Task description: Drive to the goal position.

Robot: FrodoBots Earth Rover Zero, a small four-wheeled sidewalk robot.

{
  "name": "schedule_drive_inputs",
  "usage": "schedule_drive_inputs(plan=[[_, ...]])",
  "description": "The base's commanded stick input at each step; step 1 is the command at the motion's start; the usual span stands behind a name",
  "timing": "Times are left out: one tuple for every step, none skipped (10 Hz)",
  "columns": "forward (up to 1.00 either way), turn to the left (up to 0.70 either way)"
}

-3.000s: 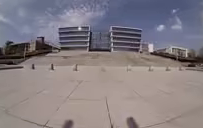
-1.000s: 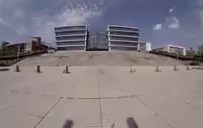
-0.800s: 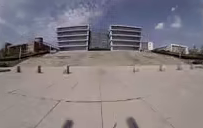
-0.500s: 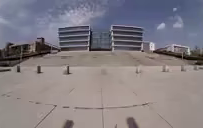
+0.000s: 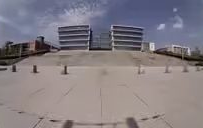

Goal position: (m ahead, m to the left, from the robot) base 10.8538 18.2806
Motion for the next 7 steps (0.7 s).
schedule_drive_inputs(plan=[[0.70,0.00],[0.70,0.00],[0.70,0.00],[0.70,0.00],[0.70,0.00],[0.70,0.00],[0.70,0.00]])
